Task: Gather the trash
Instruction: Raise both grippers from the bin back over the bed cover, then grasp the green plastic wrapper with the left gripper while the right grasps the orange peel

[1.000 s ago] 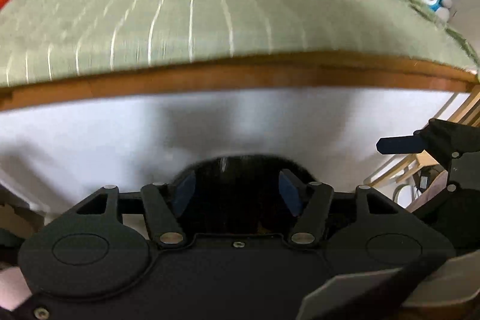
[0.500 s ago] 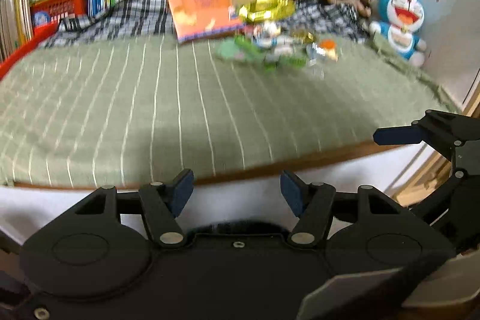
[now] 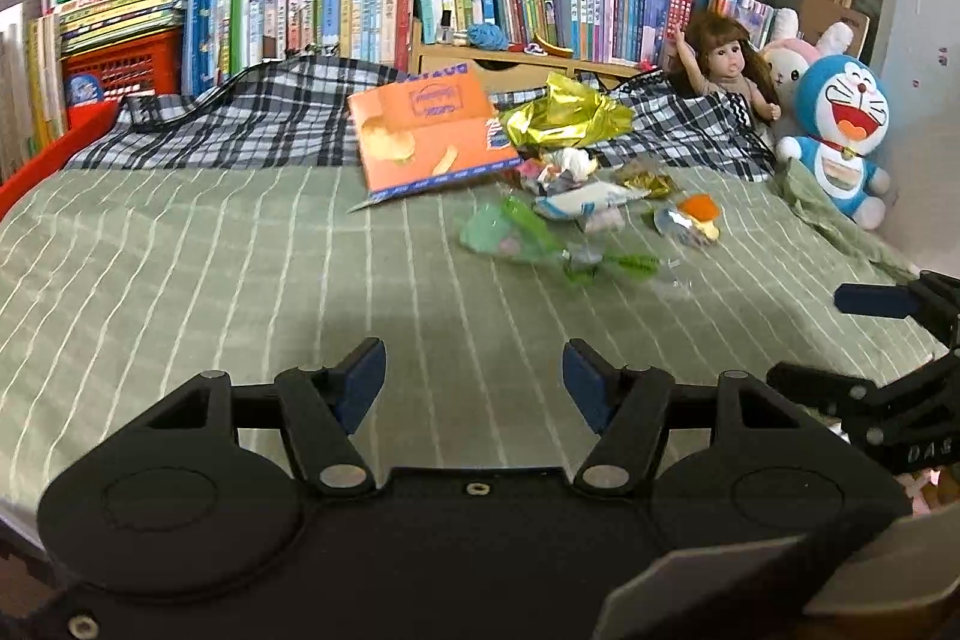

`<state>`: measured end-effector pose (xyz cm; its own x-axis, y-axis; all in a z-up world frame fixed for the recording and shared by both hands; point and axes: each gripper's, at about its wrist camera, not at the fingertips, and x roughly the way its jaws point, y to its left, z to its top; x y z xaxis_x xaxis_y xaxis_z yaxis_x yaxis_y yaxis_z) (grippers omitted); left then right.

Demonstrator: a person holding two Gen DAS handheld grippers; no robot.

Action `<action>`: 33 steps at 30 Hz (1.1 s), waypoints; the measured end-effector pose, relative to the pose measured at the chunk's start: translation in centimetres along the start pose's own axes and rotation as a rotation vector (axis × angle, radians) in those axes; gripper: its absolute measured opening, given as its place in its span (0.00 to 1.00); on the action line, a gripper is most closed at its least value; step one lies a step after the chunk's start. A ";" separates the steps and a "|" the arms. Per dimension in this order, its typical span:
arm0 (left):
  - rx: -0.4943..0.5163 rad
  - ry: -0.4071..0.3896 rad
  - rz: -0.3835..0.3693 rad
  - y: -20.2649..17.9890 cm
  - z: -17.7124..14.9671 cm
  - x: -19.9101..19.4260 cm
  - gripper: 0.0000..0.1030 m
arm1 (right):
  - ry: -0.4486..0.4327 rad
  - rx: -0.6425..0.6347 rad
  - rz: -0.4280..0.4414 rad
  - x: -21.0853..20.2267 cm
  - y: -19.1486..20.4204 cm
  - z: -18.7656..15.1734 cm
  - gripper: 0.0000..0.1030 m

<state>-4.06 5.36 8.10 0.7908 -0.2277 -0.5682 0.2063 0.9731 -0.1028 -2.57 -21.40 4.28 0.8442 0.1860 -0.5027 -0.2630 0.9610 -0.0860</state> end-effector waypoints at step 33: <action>0.013 0.074 -0.076 -6.7 3.9 17.3 0.64 | 0.053 0.090 -0.111 15.6 -12.1 4.5 0.98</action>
<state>10.42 -5.24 2.12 0.7280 -0.2975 -0.6176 0.2725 0.9523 -0.1375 15.89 -29.24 1.34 0.8395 0.0692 -0.5389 -0.1246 0.9900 -0.0670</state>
